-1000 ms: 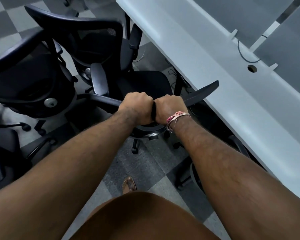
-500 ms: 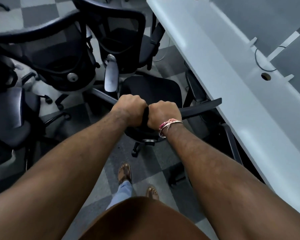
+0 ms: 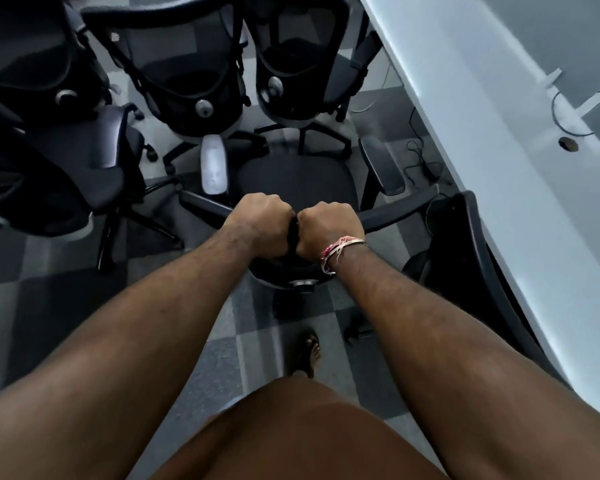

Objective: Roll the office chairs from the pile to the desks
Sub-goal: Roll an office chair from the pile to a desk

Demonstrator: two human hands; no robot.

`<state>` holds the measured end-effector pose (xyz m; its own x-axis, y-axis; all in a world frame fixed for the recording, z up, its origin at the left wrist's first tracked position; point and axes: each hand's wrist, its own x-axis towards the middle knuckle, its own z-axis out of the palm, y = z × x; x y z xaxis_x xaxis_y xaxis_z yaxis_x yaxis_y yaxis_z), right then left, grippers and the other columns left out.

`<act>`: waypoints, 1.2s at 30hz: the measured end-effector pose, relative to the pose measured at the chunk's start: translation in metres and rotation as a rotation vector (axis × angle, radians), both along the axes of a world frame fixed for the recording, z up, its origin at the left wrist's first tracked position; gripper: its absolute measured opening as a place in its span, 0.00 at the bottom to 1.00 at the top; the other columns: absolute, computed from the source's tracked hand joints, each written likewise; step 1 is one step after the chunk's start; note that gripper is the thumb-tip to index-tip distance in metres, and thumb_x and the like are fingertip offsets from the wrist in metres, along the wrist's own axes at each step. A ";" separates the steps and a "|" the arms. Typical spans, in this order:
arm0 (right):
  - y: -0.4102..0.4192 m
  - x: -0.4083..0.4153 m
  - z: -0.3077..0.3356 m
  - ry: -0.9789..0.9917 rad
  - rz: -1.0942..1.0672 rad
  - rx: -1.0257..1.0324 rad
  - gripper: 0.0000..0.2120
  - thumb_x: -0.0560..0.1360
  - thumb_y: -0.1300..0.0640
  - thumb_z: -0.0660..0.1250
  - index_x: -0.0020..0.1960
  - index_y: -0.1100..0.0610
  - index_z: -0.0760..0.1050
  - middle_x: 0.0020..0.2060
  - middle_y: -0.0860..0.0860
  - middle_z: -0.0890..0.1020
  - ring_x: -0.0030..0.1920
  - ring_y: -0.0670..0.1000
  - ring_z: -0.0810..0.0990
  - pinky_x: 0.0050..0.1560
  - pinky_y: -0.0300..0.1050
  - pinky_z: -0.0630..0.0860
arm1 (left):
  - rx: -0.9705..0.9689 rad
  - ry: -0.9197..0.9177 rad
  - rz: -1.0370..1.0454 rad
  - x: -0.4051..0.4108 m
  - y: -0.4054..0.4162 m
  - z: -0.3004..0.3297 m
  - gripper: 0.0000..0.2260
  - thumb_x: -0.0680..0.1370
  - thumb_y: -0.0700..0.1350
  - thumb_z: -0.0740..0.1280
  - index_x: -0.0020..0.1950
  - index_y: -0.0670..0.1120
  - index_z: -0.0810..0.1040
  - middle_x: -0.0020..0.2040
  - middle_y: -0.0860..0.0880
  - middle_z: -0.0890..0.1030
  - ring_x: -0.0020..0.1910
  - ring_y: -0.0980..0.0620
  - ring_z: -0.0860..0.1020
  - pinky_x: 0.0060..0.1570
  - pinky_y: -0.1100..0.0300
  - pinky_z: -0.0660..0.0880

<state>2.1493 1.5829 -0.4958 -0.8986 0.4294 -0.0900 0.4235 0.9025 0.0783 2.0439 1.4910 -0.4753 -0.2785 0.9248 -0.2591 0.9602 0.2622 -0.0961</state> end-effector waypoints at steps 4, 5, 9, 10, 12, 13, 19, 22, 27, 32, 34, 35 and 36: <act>-0.063 0.011 -0.002 0.011 0.031 -0.013 0.06 0.69 0.49 0.66 0.38 0.50 0.78 0.31 0.49 0.78 0.31 0.55 0.75 0.34 0.44 0.68 | 0.011 -0.006 0.056 0.016 -0.068 -0.002 0.06 0.75 0.53 0.65 0.40 0.54 0.74 0.31 0.53 0.67 0.35 0.46 0.73 0.38 0.56 0.69; -0.077 0.014 -0.003 0.012 0.036 -0.014 0.06 0.69 0.49 0.66 0.38 0.51 0.78 0.31 0.49 0.78 0.32 0.55 0.76 0.34 0.44 0.68 | 0.016 -0.005 0.072 0.019 -0.082 -0.002 0.05 0.75 0.53 0.65 0.40 0.54 0.74 0.32 0.53 0.67 0.36 0.46 0.73 0.38 0.56 0.69; -0.142 0.027 -0.005 0.017 0.094 -0.015 0.08 0.70 0.49 0.65 0.36 0.52 0.75 0.32 0.49 0.80 0.33 0.56 0.78 0.34 0.44 0.67 | 0.029 -0.004 0.165 0.035 -0.151 -0.009 0.08 0.73 0.55 0.65 0.43 0.53 0.80 0.33 0.53 0.72 0.35 0.47 0.75 0.38 0.56 0.71; -0.152 0.031 -0.004 0.016 0.110 -0.014 0.08 0.71 0.49 0.65 0.35 0.51 0.73 0.32 0.49 0.80 0.32 0.56 0.77 0.34 0.44 0.67 | 0.027 -0.003 0.181 0.040 -0.163 -0.008 0.09 0.73 0.56 0.65 0.43 0.53 0.80 0.33 0.53 0.73 0.36 0.47 0.76 0.37 0.56 0.71; -0.169 0.038 -0.002 0.005 0.141 -0.019 0.09 0.70 0.49 0.65 0.35 0.51 0.71 0.33 0.50 0.80 0.31 0.56 0.76 0.34 0.44 0.67 | 0.047 0.010 0.205 0.050 -0.184 -0.011 0.10 0.72 0.57 0.66 0.42 0.52 0.80 0.35 0.52 0.77 0.36 0.47 0.78 0.36 0.56 0.71; -0.183 0.044 -0.002 0.000 0.175 -0.028 0.09 0.70 0.48 0.66 0.35 0.50 0.71 0.34 0.50 0.81 0.33 0.56 0.78 0.34 0.44 0.67 | 0.050 0.010 0.230 0.058 -0.202 -0.012 0.09 0.72 0.57 0.66 0.41 0.52 0.80 0.34 0.53 0.77 0.35 0.47 0.77 0.36 0.56 0.70; -0.237 0.069 0.002 -0.008 0.363 -0.038 0.10 0.71 0.48 0.65 0.34 0.51 0.70 0.34 0.49 0.81 0.35 0.56 0.81 0.33 0.43 0.66 | 0.072 0.016 0.409 0.103 -0.271 -0.013 0.08 0.73 0.56 0.67 0.40 0.53 0.78 0.35 0.54 0.77 0.36 0.48 0.78 0.37 0.56 0.74; -0.255 0.078 0.000 0.000 0.479 -0.030 0.12 0.72 0.47 0.64 0.34 0.51 0.70 0.33 0.49 0.80 0.32 0.55 0.78 0.33 0.43 0.66 | 0.070 0.026 0.520 0.126 -0.295 -0.013 0.07 0.73 0.55 0.67 0.41 0.54 0.78 0.38 0.53 0.81 0.39 0.48 0.81 0.37 0.56 0.73; -0.275 0.092 -0.002 0.000 0.632 -0.041 0.14 0.72 0.42 0.63 0.33 0.51 0.70 0.32 0.48 0.80 0.32 0.55 0.79 0.34 0.43 0.68 | 0.051 0.017 0.693 0.166 -0.319 -0.008 0.05 0.73 0.53 0.67 0.43 0.53 0.80 0.40 0.53 0.81 0.39 0.47 0.79 0.38 0.56 0.70; -0.303 0.109 -0.005 0.012 0.817 -0.025 0.16 0.69 0.38 0.63 0.33 0.50 0.70 0.33 0.49 0.80 0.34 0.55 0.81 0.33 0.43 0.68 | 0.015 0.005 0.885 0.208 -0.347 -0.004 0.03 0.72 0.51 0.66 0.41 0.53 0.75 0.36 0.52 0.77 0.40 0.45 0.80 0.38 0.56 0.71; -0.317 0.118 -0.005 0.024 0.881 -0.022 0.17 0.69 0.38 0.63 0.32 0.50 0.68 0.32 0.49 0.80 0.33 0.55 0.81 0.33 0.43 0.68 | -0.008 0.003 0.949 0.225 -0.361 -0.003 0.04 0.72 0.50 0.65 0.39 0.52 0.73 0.32 0.53 0.70 0.37 0.45 0.76 0.37 0.56 0.70; -0.323 0.122 -0.005 0.024 0.908 -0.020 0.17 0.70 0.38 0.63 0.32 0.50 0.68 0.32 0.49 0.80 0.33 0.55 0.81 0.33 0.43 0.68 | -0.015 0.000 0.981 0.234 -0.366 -0.002 0.05 0.72 0.50 0.65 0.37 0.52 0.72 0.31 0.54 0.68 0.36 0.46 0.74 0.37 0.56 0.71; -0.333 0.127 -0.004 0.021 0.949 -0.017 0.16 0.70 0.39 0.63 0.32 0.50 0.69 0.32 0.49 0.80 0.33 0.55 0.81 0.33 0.44 0.69 | -0.012 0.004 1.023 0.244 -0.376 -0.004 0.07 0.72 0.50 0.65 0.36 0.52 0.71 0.30 0.54 0.68 0.35 0.47 0.73 0.37 0.56 0.71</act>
